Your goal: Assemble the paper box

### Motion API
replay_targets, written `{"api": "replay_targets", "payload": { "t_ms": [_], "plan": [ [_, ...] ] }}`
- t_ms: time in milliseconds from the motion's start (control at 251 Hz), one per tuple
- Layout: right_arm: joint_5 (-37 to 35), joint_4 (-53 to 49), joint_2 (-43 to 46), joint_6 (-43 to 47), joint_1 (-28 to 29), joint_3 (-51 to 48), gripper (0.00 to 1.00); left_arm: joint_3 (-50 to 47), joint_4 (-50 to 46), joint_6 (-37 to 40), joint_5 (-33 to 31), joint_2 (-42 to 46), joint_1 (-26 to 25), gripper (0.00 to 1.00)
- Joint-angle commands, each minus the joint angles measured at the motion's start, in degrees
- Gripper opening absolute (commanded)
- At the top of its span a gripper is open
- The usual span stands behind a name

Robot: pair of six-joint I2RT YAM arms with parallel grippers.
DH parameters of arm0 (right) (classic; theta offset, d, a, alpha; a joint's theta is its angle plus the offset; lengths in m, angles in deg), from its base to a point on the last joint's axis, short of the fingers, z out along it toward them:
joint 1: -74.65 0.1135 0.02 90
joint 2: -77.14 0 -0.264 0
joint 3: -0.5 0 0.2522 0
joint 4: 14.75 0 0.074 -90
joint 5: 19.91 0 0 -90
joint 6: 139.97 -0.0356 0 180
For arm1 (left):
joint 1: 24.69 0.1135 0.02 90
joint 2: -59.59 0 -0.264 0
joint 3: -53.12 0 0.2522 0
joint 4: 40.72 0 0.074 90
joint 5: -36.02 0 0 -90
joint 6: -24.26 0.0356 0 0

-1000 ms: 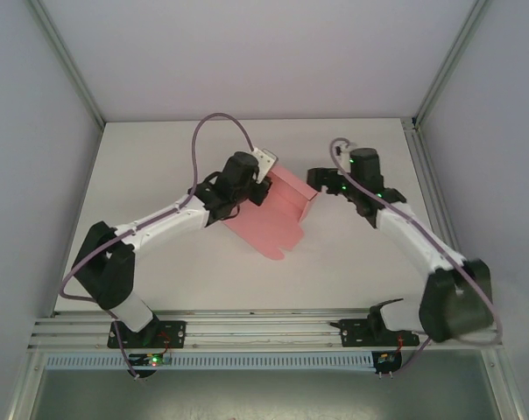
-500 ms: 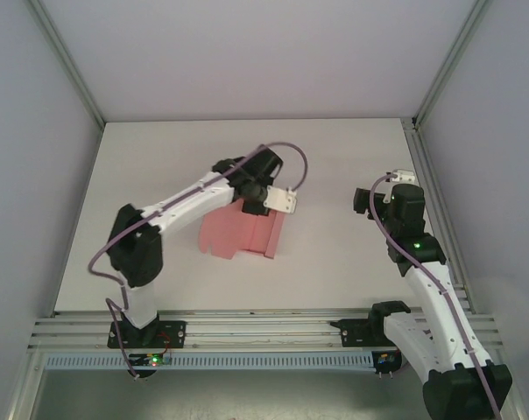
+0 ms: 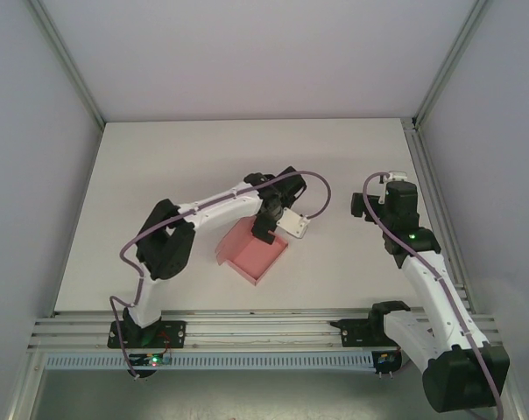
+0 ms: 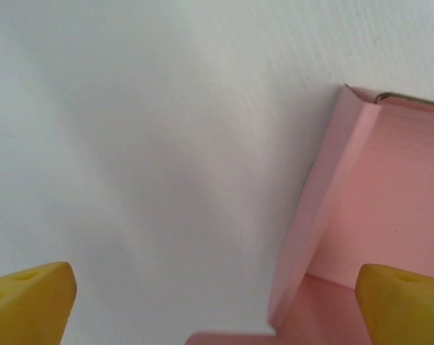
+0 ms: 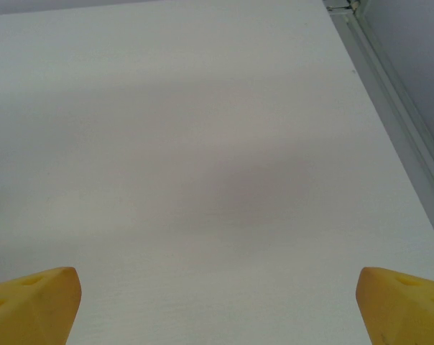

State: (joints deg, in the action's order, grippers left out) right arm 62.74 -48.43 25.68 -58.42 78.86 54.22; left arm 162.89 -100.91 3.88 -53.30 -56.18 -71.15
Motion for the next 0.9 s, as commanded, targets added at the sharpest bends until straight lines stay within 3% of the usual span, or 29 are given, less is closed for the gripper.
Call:
{"api": "replay_targets", "payload": {
  "t_ms": [0, 88, 168, 239, 303, 403, 487, 567, 646, 822, 898],
  "plan": [
    [5.26, 2.23, -0.74, 2.6, -0.54, 1.66, 0.98, -0.1, -0.23, -2.38, 4.6, 8.03, -1.11, 1.0],
    [16.34, 6.8, -1.39, 8.12, -0.53, 1.19, 0.98, -0.79, -0.3, -5.76, 10.59, 13.67, -1.07, 1.0],
    [30.6, 13.81, -3.0, 12.77, -0.58, 1.18, 0.98, -3.64, 5.21, -11.73, 11.43, 18.81, -1.04, 1.0],
    [43.08, 19.56, -7.03, 18.33, -0.27, 2.31, 0.98, -5.06, 15.28, -27.49, 5.28, 22.54, 0.02, 1.0],
    [49.51, 18.01, -12.37, 25.85, 1.06, 6.14, 0.98, -2.73, 17.17, -43.44, 0.84, 24.12, 4.1, 1.0],
    [50.82, 6.39, -21.95, 40.39, 4.81, 15.28, 0.98, -2.81, 15.39, -69.91, -5.94, 26.54, 14.41, 1.0],
    [52.04, -6.68, -30.28, 55.77, 8.75, 23.64, 0.98, -10.05, 14.79, -82.68, -10.89, 29.39, 21.16, 1.0],
    [48.78, -17.12, -37.61, 67.26, 13.06, 31.15, 0.98, -17.63, 14.81, -87.17, -14.81, 32.07, 23.7, 1.0],
    [44.72, -24.82, -44.48, 73.19, 16.75, 38.57, 0.95, -23.77, 13.99, -90.9, -16.49, 34.94, 24.62, 1.0],
    [44.97, -33.74, -55.65, 79.9, 20.41, 49.26, 0.93, -34.29, 13.7, -98.37, -21.48, 40.49, 25.48, 1.0],
    [45.35, -36.27, -58.77, 81.65, 21.69, 52.43, 0.86, -36.78, 13.9, -99.55, -21.6, 42.11, 26.21, 1.0]
  ]
}}
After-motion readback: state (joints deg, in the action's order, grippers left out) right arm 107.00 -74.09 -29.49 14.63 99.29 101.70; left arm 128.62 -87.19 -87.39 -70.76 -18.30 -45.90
